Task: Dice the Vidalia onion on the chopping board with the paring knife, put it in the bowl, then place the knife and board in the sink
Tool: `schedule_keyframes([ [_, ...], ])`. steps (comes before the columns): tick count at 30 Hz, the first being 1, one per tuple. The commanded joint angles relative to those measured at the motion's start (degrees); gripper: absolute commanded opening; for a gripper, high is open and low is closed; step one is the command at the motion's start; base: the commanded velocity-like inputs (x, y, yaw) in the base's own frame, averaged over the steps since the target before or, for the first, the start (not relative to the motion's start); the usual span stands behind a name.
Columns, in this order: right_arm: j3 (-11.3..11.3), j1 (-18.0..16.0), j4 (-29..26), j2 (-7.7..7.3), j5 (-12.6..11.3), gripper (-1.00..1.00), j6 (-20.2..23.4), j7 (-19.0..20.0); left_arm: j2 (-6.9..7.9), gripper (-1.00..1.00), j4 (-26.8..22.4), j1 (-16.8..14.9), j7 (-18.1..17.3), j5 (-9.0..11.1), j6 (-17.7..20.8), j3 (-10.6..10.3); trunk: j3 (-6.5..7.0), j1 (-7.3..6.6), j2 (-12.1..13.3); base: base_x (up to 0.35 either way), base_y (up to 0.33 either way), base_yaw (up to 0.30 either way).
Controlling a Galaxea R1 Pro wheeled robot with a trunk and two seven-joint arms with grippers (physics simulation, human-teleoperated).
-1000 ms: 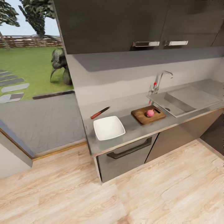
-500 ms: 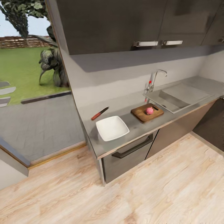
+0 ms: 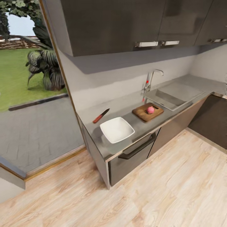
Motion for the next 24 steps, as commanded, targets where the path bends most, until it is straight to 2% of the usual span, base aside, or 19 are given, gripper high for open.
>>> schedule_keyframes([
  [1,0.1,0.0,-0.1,-0.01,-0.1,1.0,0.0,-0.2,0.05,1.0,0.0,0.0,0.3,0.3,-0.1,-0.2,-0.08,0.04,-0.1,0.0,0.309,-0.2],
  [24,0.1,0.0,-0.1,-0.01,-0.1,1.0,0.0,-0.2,0.05,1.0,0.0,0.0,0.3,0.3,-0.1,-0.2,-0.08,0.04,-0.1,0.0,0.309,-0.2],
])
